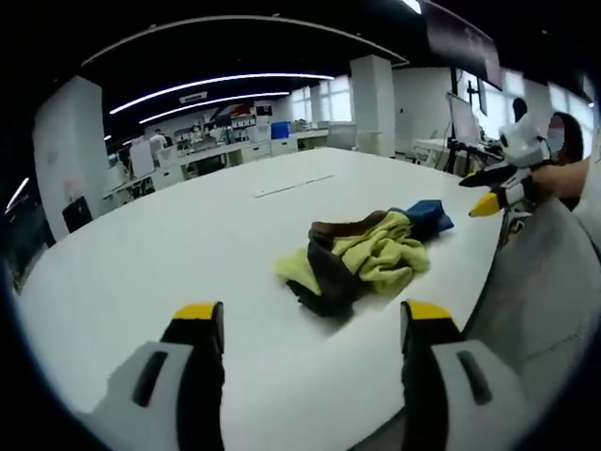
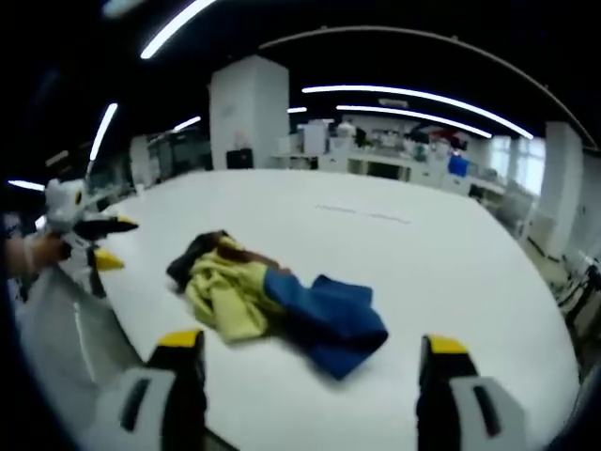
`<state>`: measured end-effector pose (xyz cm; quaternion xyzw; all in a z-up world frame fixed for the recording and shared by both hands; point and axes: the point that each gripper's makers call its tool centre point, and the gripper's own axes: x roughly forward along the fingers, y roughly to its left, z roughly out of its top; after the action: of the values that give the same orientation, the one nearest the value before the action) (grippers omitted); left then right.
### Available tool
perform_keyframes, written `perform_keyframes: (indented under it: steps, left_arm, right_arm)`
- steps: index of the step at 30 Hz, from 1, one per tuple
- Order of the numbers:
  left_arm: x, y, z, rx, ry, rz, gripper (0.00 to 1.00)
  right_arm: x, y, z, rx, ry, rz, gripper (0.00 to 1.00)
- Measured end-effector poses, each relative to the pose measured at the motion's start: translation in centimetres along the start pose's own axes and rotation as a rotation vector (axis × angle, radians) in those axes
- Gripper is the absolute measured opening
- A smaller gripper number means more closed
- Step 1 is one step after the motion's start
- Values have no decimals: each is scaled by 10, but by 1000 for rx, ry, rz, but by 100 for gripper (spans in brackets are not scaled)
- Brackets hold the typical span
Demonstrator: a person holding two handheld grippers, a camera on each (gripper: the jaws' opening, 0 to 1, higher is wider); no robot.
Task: Fold the garment on the visible template until the final outline fits inside the template.
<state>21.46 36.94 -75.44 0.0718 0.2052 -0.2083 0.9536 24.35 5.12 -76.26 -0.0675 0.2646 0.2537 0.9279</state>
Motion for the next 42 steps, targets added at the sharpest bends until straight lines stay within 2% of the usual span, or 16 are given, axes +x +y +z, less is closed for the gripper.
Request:
perform_keyframes:
  steps: [1, 2, 5, 8, 12, 14, 16, 19, 21, 24, 29, 33, 37, 42]
  left_arm:
    - [0, 1, 2, -10, -10, -2, 74]
    - [-1, 0, 4, -23, -16, -4, 74]
    - [0, 3, 5, -46, -9, -13, 74]
    - [0, 1, 11, -43, -14, -27, 72]
    - [6, 7, 19, -42, -10, -60, 68]
    - [10, 8, 23, -38, -9, -77, 64]
    - [17, 8, 25, -31, -3, -99, 58]
    - [27, 8, 27, -51, 6, -139, 45]
    - [31, -3, 28, -56, 16, -161, 40]
    - [43, -9, 27, -56, 41, -184, 37]
    - [64, -19, 10, -59, 133, -231, 28]
    - [73, -24, 2, -92, 175, -248, 23]
    - [78, -23, 0, -107, 183, -250, 18]
    - [83, -21, -2, -130, 197, -258, 17]
  right_arm:
    - [0, 0, 0, -1, -5, 10, 73]
    - [1, -2, -3, -2, 1, 9, 69]
    - [3, -4, -9, 24, 29, 21, 78]
    - [4, -5, -10, 16, 48, 41, 69]
    - [10, -10, 0, -20, 56, 73, 69]
    - [14, -10, 9, -69, 62, 106, 64]
    - [18, -12, 15, -76, 59, 115, 61]
    - [24, -6, 24, -44, 81, 179, 63]
    - [28, -7, 26, -35, 86, 190, 56]
    - [34, -5, 25, -29, 106, 220, 49]
    - [46, -3, 17, -53, 152, 248, 37]
    - [53, -1, 10, -62, 191, 272, 32]
    - [60, -2, 9, -77, 203, 271, 27]
    - [72, 4, 6, -43, 222, 299, 18]
